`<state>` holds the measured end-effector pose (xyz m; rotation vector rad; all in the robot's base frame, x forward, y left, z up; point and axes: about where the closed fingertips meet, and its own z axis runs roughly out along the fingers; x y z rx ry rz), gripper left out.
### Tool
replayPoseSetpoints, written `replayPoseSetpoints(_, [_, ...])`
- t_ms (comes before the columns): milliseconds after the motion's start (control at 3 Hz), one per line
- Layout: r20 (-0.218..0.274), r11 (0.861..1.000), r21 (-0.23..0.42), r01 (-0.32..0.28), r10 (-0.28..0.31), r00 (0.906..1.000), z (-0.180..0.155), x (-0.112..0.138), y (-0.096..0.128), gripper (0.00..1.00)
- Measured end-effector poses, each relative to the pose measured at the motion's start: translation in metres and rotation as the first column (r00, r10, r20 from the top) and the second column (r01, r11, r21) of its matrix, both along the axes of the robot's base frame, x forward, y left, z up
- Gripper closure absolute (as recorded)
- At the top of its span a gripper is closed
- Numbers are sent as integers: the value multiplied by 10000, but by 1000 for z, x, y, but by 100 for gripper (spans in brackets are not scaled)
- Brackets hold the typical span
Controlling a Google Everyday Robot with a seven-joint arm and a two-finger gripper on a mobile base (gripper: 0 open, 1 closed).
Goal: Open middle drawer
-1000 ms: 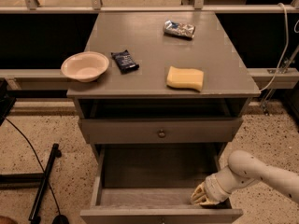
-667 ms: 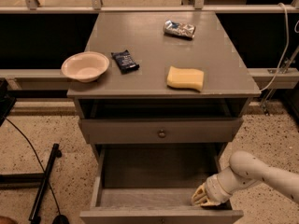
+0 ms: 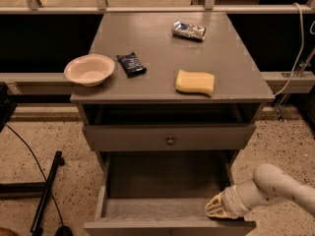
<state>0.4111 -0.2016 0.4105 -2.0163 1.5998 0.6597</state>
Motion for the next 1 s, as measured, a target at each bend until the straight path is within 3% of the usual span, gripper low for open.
replayPoseSetpoints(333, [2080, 9908, 1289, 411, -675, 9758, 63, 5, 3, 84])
replayPoseSetpoints(667, [3328, 9643, 2237, 1414, -2119, 9189, 111, 1, -20, 59])
replayPoseSetpoints(1000, [3310, 9585, 2275, 1717, -2420, 9121, 111, -7, -32, 37])
